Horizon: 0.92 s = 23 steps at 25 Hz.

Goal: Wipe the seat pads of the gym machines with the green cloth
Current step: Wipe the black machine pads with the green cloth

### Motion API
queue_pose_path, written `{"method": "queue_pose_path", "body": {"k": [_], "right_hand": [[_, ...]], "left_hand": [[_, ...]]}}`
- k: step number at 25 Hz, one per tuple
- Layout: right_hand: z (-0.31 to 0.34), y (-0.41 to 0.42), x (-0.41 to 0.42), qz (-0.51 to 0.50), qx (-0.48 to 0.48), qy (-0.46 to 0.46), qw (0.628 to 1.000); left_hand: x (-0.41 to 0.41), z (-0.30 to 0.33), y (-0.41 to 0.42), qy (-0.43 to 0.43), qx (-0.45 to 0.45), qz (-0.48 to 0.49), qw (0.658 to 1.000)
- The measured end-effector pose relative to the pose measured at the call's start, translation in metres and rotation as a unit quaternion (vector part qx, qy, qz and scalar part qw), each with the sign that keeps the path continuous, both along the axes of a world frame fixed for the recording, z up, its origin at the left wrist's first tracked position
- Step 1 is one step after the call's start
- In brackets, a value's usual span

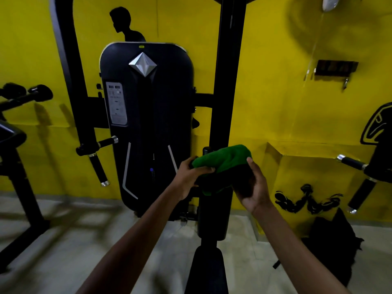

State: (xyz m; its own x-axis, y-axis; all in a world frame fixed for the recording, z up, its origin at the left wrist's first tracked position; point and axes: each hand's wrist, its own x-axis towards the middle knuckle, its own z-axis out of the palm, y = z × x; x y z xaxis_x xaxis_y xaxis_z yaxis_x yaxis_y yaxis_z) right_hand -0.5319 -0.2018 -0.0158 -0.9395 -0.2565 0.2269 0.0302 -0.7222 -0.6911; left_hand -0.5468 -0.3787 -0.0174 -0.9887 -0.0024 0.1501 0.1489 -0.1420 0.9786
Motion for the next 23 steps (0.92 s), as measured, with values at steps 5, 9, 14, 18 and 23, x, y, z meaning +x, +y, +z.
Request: {"method": "queue_pose_path", "body": {"k": [5, 9, 14, 18, 23], "right_hand": [[-0.006, -0.032, -0.01, -0.143, 0.032, -0.076, 0.986], [-0.011, -0.029, -0.038, -0.335, 0.112, -0.1, 0.93], [0.014, 0.014, -0.055, -0.411, 0.421, 0.067, 0.806], [0.03, 0.031, -0.081, -0.384, 0.703, 0.18, 0.571], [0.032, -0.007, -0.14, -0.362, 0.825, 0.277, 0.333]], "left_hand": [[-0.005, -0.014, 0.028, 0.029, -0.021, 0.086, 0.996], [-0.006, -0.005, 0.034, 0.106, -0.216, 0.087, 0.967], [-0.016, -0.006, 0.021, 0.164, -0.444, 0.085, 0.877], [-0.042, -0.01, 0.002, 0.182, -0.556, 0.086, 0.806], [-0.099, -0.014, -0.007, 0.18, -0.594, 0.07, 0.781]]}}
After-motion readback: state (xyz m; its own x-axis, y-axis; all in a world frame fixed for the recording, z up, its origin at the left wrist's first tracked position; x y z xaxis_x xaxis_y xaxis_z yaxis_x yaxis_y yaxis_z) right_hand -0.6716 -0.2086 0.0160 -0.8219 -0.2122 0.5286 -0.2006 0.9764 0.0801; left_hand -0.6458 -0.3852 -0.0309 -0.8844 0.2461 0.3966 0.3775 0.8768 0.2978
